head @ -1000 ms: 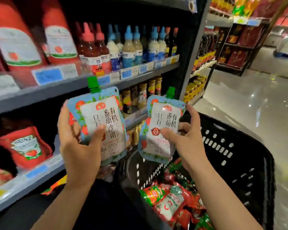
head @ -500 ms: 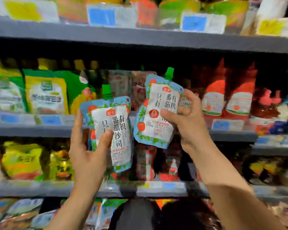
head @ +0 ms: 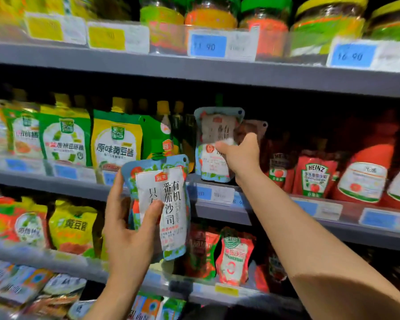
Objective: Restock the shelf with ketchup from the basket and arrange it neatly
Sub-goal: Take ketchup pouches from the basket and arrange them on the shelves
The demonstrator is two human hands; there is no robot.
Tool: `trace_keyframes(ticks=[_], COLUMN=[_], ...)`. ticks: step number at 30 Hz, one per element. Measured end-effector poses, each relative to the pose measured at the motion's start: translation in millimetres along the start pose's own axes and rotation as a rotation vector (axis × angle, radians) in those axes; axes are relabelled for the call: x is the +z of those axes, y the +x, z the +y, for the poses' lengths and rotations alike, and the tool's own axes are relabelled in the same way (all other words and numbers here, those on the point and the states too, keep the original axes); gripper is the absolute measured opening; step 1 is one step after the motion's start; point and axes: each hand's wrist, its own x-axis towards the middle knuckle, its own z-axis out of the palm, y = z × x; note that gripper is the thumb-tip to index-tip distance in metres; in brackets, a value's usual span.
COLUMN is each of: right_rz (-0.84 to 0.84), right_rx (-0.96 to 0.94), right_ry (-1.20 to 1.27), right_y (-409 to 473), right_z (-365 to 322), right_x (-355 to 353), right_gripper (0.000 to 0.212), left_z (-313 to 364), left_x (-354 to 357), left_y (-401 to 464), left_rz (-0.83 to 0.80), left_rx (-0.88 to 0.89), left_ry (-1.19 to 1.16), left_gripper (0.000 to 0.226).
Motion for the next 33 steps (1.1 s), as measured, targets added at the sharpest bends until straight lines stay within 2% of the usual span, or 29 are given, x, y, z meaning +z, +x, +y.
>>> trace_keyframes(ticks=[3,4,7,10,15,30,32,33], right_rz=[-0.175,-0.198,-0.149,-0.129,-0.238,-0.229,-0.166,-0.133], right_rx=[0.051,0.044,0.025,0.045,0.047,0.029,-0.057,-0.129], right_ry=[-0.237,-0.303,-0.451,-0.464,-0.528,-0.684,-0.612,-0.490], right_y=[4.2,5.0,10.1,16.7,23.5,21.1,10.0,2.4], right_z=[11.6,12.9,13.7,10.7,6.8,9.6,4.1,3.2], right_x=[-1.6,-2.1,1.1,11.4,26.3,15.8,4.0,-4.1], right_gripper=[0.066,0.067,0.036,0.037,0.033,0.029,0.033,0.036], left_z=[-3.6,-5.6,-9.9,-13.2,-18.4,9.3,10.0,10.8], left_x=[-1.3,-2.0,-3.5,-7.6,-12.9,22.9,27.6,31.5], left_y=[5.6,7.7,11.4,13.1,16.2,32.2,38.8,43.1], left_rz=[0.006,0.016,0.017,0.009,0.006,-0.100,-0.131,-0.138], left_rx=[-0.009,-0.006,-0.013,-0.022,-0.026,0.026,0.042,0.063], left_ry=[-0.003,-0.003,0.017,0.035,0.051,-0.105,-0.140,-0.146], left_gripper=[0.069,0.069,0.069,0.070,0.070,0.068,0.067,0.066])
